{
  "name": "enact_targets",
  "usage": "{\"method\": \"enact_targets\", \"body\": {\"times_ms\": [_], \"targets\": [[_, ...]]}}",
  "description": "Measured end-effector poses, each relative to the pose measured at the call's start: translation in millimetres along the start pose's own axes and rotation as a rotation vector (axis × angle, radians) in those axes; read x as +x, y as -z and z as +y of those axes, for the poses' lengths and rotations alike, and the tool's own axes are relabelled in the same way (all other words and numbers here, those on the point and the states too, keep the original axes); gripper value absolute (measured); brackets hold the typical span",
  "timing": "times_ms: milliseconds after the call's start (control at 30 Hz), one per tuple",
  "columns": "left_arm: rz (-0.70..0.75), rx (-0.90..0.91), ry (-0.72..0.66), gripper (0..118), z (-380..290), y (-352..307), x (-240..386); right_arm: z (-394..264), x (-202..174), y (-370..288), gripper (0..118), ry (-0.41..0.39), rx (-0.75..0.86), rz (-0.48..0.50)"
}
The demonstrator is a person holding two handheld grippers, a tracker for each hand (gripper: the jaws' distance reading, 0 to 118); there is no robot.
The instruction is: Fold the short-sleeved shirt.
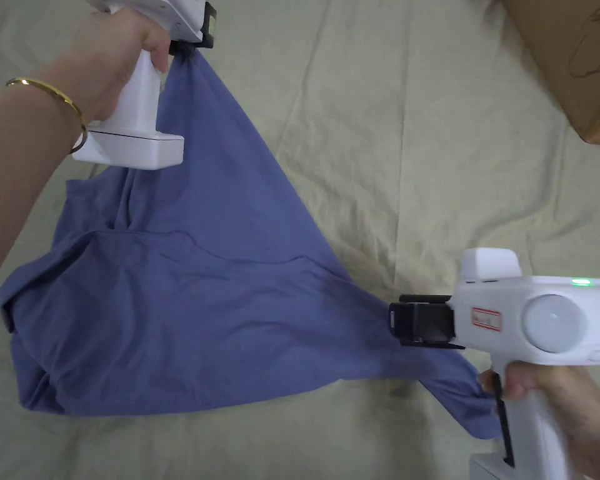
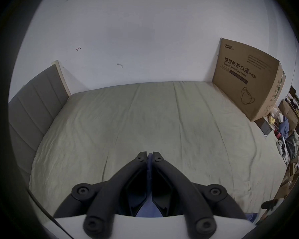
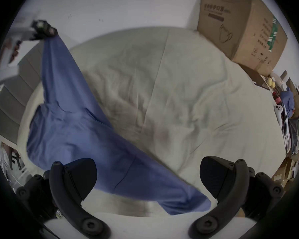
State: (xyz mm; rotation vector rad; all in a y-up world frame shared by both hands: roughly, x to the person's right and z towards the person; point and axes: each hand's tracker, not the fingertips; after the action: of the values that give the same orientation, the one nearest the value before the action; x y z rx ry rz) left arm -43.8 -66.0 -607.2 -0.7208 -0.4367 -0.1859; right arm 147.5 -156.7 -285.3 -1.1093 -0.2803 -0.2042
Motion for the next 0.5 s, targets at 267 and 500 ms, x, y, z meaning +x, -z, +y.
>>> {"method": "enact_targets", "body": {"times_ms": [267,500], "targets": [[0.016,-0.007,-0.003,0,-13,-6,-10,2,32,92,17,0.049,-0.089,0.031],[0.047,-0.009,-0.019,0,-19,-15,-16,3,41,62,2,0.113,-0.035,0.165]]}}
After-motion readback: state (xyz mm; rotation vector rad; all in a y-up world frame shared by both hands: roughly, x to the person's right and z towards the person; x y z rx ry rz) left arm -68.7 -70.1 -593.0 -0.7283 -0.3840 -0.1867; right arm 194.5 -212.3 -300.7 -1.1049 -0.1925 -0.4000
